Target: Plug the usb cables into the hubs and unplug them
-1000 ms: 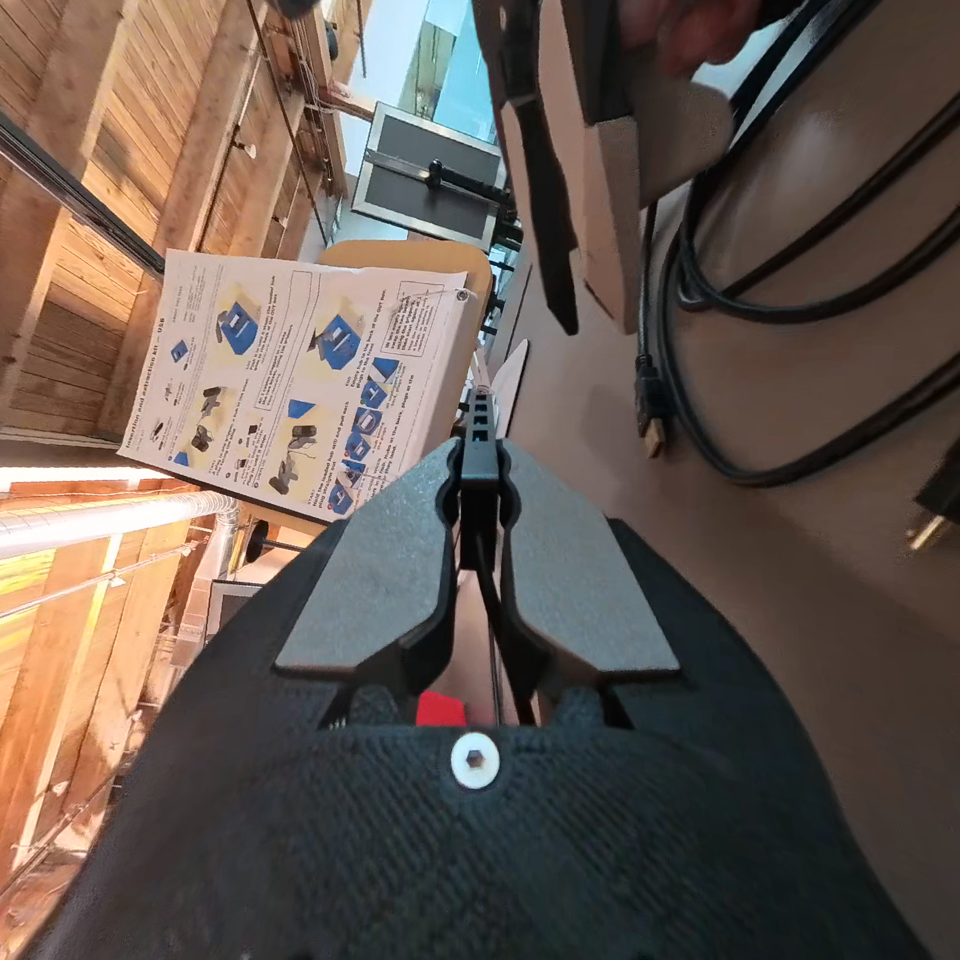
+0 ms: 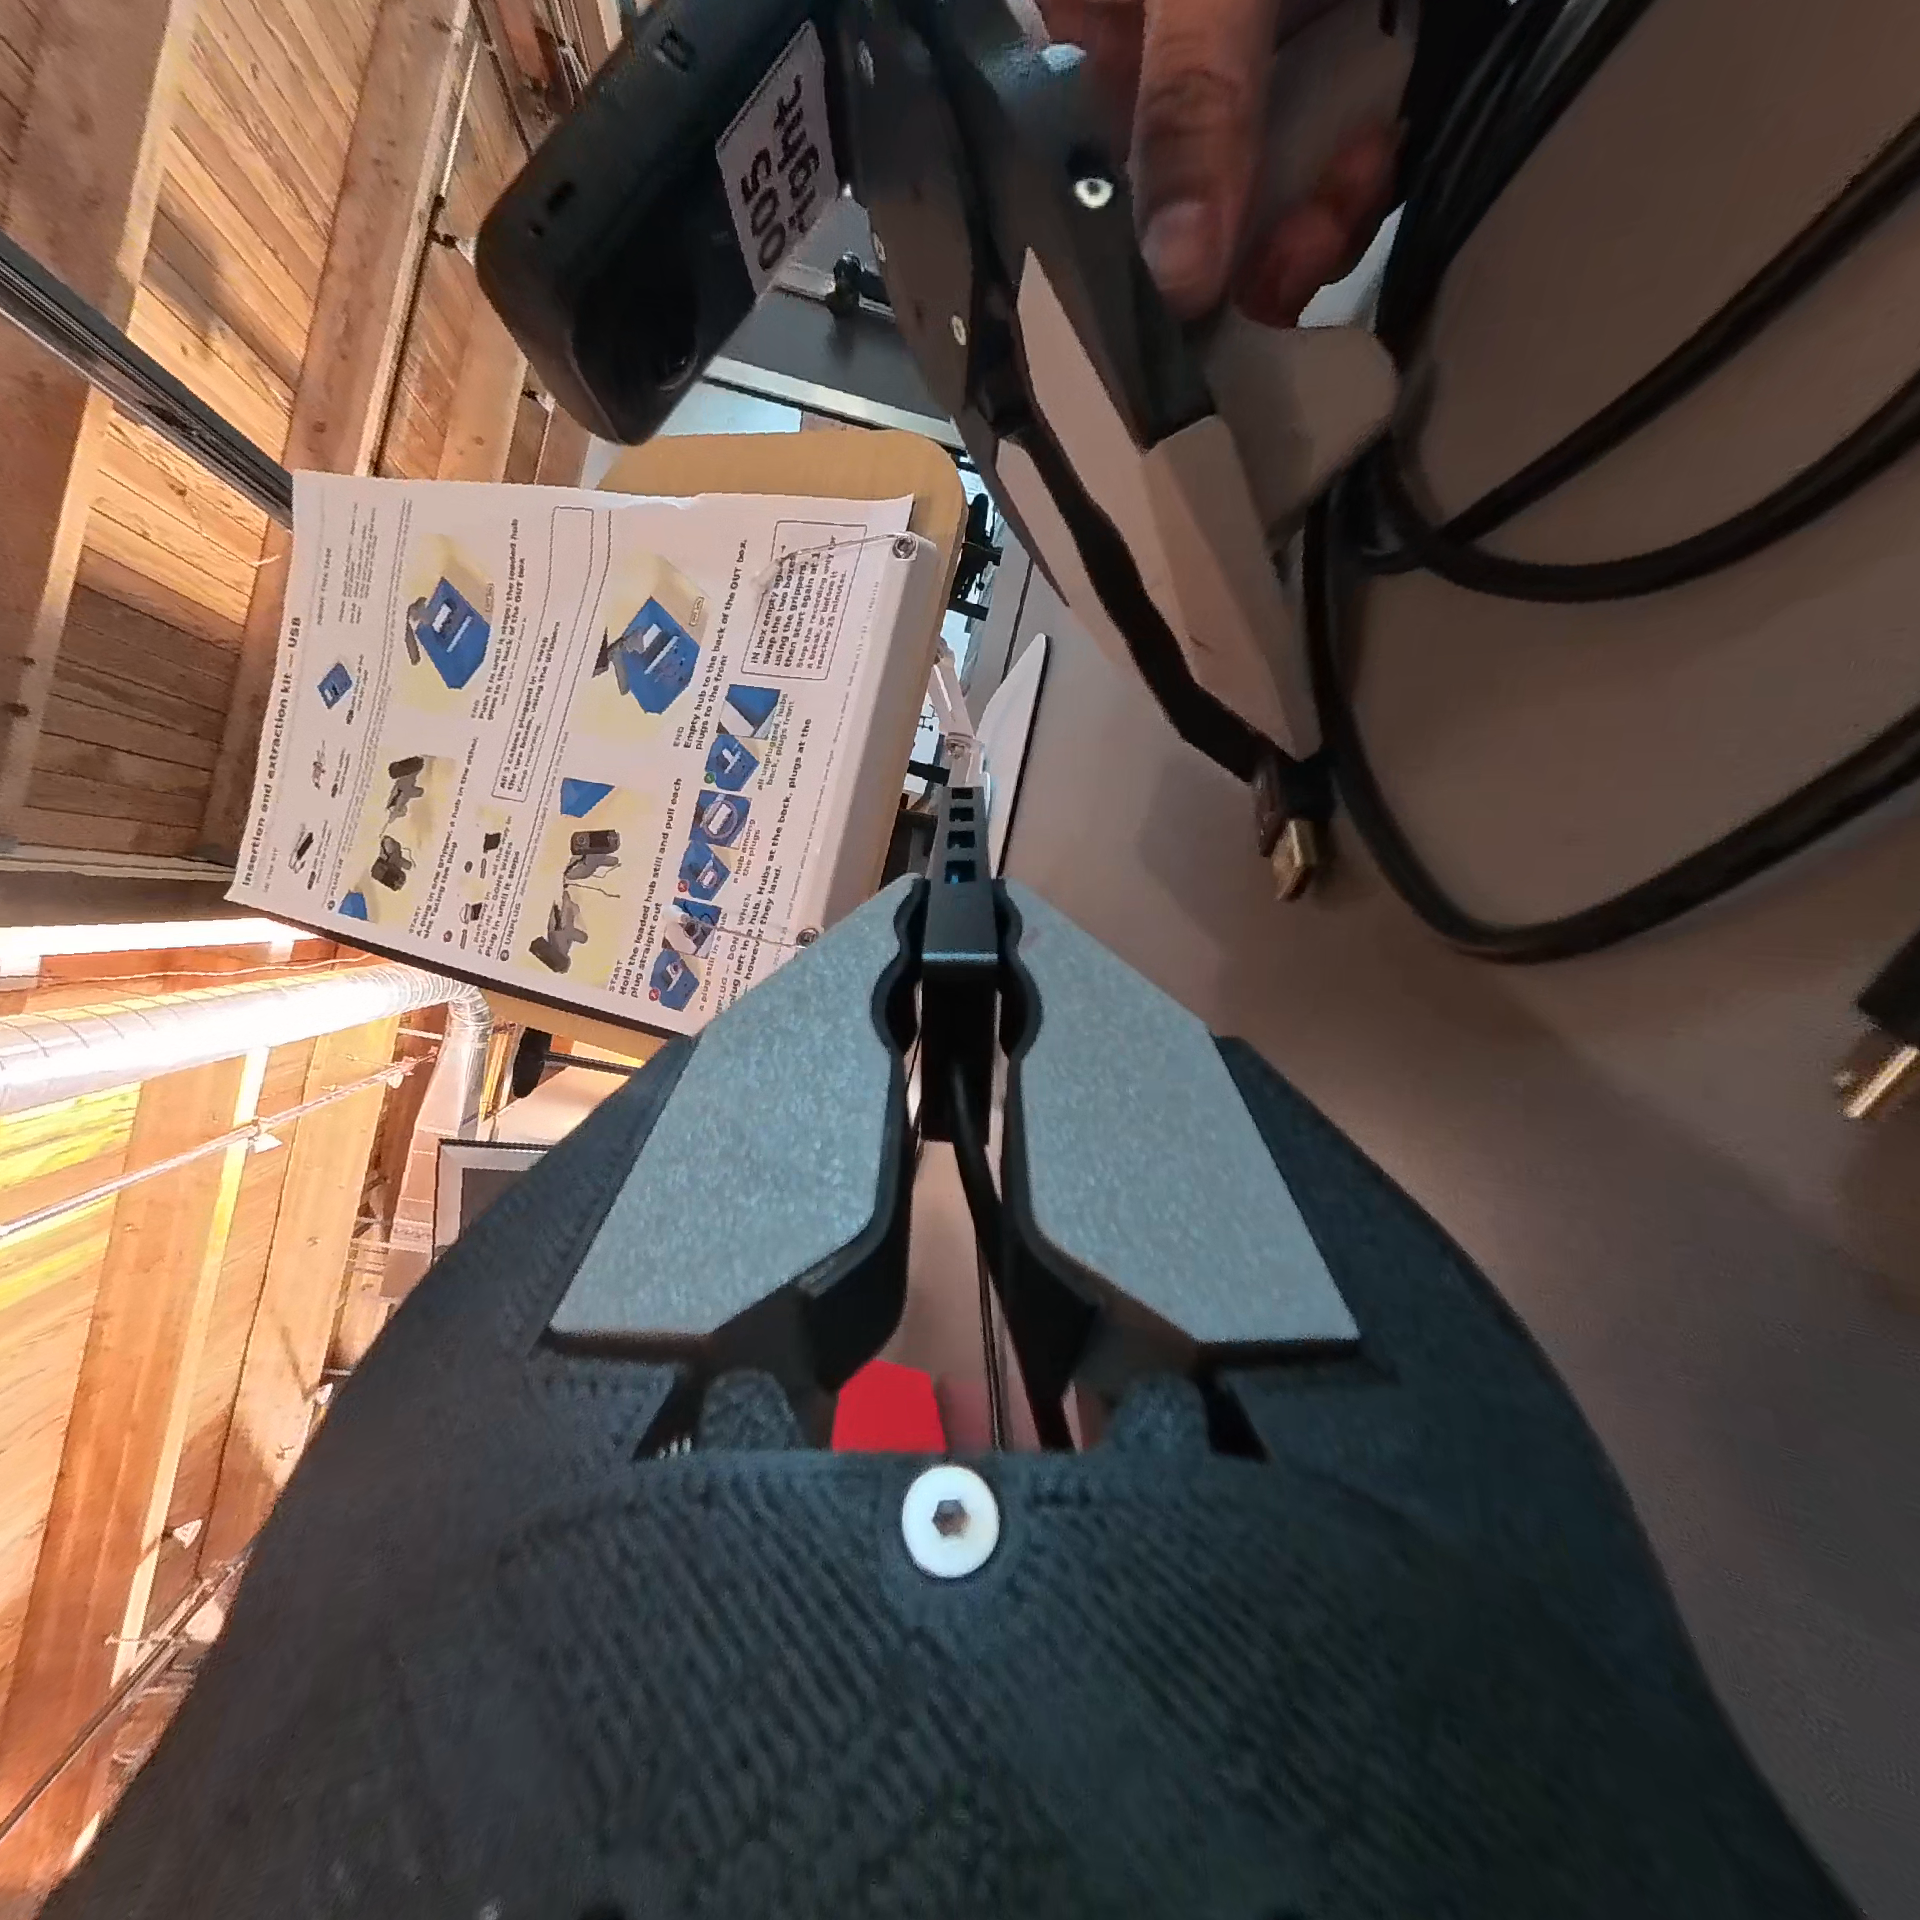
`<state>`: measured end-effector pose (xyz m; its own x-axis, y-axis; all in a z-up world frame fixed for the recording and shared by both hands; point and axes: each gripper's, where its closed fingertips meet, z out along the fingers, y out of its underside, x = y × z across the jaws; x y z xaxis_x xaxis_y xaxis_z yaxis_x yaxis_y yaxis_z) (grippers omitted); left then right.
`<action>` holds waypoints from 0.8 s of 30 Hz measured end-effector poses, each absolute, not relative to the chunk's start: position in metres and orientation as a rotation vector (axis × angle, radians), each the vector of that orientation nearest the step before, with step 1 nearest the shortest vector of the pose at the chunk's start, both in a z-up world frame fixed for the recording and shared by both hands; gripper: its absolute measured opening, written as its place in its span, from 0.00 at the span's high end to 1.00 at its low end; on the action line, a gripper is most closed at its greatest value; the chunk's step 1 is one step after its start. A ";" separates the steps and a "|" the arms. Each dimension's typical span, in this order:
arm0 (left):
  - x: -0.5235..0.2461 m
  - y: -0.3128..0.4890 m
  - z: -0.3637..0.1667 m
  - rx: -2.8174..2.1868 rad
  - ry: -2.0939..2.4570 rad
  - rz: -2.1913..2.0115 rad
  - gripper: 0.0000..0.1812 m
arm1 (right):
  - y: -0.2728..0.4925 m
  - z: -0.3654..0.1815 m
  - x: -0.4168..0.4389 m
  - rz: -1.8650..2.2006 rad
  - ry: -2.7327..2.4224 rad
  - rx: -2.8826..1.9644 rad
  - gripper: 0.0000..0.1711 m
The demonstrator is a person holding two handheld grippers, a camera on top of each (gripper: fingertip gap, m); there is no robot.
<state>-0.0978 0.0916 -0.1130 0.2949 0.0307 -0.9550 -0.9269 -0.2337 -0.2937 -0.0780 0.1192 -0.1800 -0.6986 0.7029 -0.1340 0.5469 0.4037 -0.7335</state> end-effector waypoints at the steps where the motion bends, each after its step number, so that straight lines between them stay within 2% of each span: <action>1: -0.097 0.092 -0.113 -1.510 0.866 1.146 0.95 | 0.119 -0.180 -0.078 1.161 -2.460 -1.102 0.89; 9: -0.102 0.092 -0.113 -1.518 0.861 1.209 0.95 | 0.123 -0.177 -0.085 1.075 -2.382 -1.088 0.91; 15: -0.129 0.089 -0.104 -1.564 0.756 1.355 0.95 | 0.131 -0.151 -0.097 1.014 -2.155 -1.136 0.91; 24: -0.141 0.089 -0.105 -1.589 0.760 1.519 0.95 | 0.121 -0.132 -0.105 0.674 -1.993 -0.988 0.92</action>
